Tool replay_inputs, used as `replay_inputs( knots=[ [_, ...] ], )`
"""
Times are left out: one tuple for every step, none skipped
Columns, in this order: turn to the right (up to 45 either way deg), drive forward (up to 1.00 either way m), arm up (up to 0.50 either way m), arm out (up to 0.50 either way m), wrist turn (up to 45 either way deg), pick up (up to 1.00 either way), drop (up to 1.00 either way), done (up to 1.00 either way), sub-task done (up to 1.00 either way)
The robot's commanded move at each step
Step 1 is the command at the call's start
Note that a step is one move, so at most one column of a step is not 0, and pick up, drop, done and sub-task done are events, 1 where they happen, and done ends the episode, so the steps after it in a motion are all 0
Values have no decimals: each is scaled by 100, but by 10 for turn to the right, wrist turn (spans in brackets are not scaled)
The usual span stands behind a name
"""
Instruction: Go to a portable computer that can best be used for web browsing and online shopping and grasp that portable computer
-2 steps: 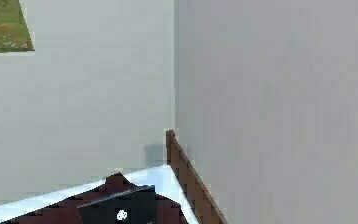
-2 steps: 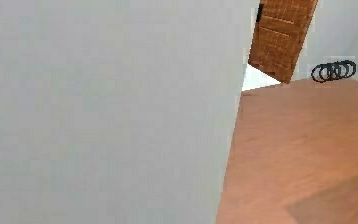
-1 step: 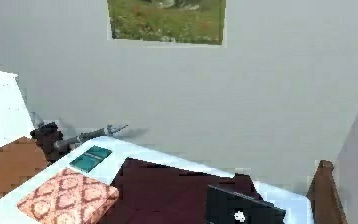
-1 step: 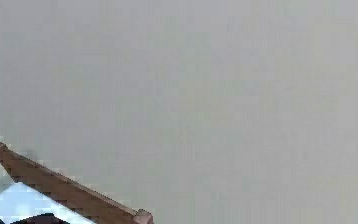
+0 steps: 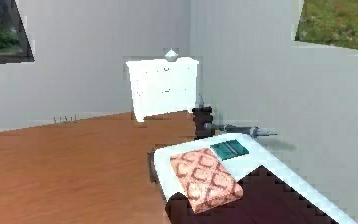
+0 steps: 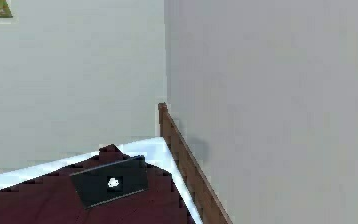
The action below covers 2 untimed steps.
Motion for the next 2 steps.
replay_inputs(
  knots=[
    [-180, 0, 0, 0, 0, 0, 0, 0, 0],
    [0, 0, 50, 0, 0, 0, 0, 0, 0]
  ],
)
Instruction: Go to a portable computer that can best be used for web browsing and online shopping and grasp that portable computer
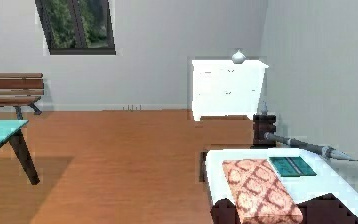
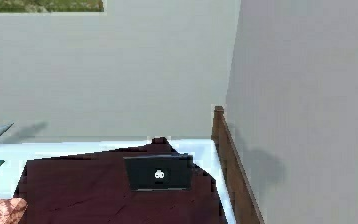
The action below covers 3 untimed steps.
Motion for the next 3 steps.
replay_inputs(
  knots=[
    [0, 0, 0, 42, 0, 0, 0, 0, 0],
    [0, 0, 0, 0, 450, 0, 0, 0, 0],
    [0, 0, 0, 0, 450, 0, 0, 0, 0]
  ],
)
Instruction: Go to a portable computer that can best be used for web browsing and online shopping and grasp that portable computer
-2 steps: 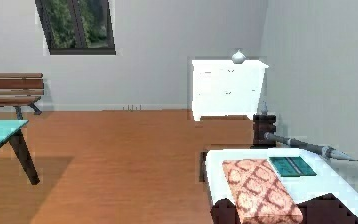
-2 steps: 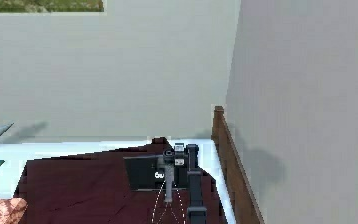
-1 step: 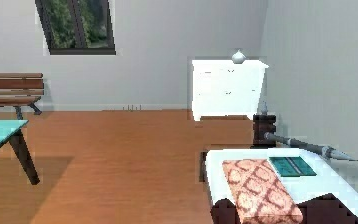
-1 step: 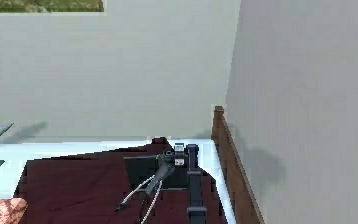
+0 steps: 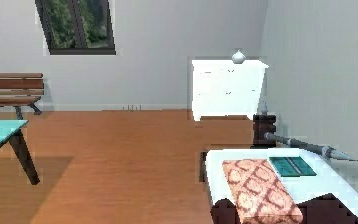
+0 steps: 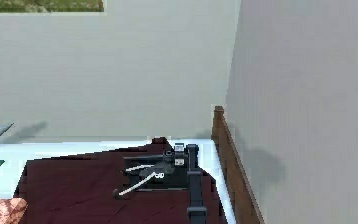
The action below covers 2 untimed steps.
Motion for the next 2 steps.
replay_inputs(
  knots=[
    [0, 0, 0, 0, 450, 0, 0, 0, 0],
    [0, 0, 0, 0, 270, 0, 0, 0, 0]
  ],
)
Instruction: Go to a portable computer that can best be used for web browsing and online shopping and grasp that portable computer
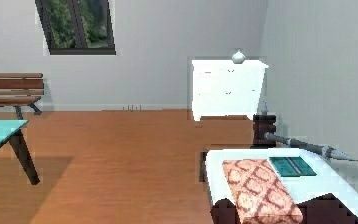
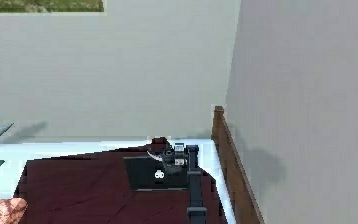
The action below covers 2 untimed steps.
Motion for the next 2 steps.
replay_inputs(
  knots=[
    [0, 0, 0, 0, 0, 100, 0, 0, 0],
    [0, 0, 10, 0, 0, 0, 0, 0, 0]
  ],
)
